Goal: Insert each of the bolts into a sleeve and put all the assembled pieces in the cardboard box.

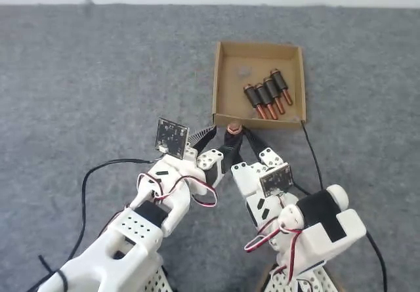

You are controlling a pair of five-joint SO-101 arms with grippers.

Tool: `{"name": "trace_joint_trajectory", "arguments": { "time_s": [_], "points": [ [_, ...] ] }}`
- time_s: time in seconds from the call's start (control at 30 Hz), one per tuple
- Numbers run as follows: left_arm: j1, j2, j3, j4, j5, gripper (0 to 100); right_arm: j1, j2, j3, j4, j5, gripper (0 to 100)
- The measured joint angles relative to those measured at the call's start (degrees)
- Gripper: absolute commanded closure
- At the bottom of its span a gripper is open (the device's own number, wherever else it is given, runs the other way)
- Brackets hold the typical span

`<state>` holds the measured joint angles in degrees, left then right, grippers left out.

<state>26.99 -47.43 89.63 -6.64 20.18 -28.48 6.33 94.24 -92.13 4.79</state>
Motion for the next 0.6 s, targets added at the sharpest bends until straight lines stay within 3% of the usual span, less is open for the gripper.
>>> {"name": "trace_joint_trajectory", "arguments": {
  "time_s": [0.2, 0.4, 0.6],
  "points": [
    [2.81, -2.2, 0.53, 0.18, 0.0, 81, 0.18, 0.0, 0.0, 2.99, 0.0, 99.3],
    [2.99, -15.74, 6.59, 0.44, 0.09, 81, 0.18, 0.0, -0.09, 3.16, 0.0, 99.3],
    [0.18, -32.53, 7.38, 13.19, 0.18, 81, 0.18, 0.0, -0.09, 3.16, 0.0, 99.3]
  ]
}}
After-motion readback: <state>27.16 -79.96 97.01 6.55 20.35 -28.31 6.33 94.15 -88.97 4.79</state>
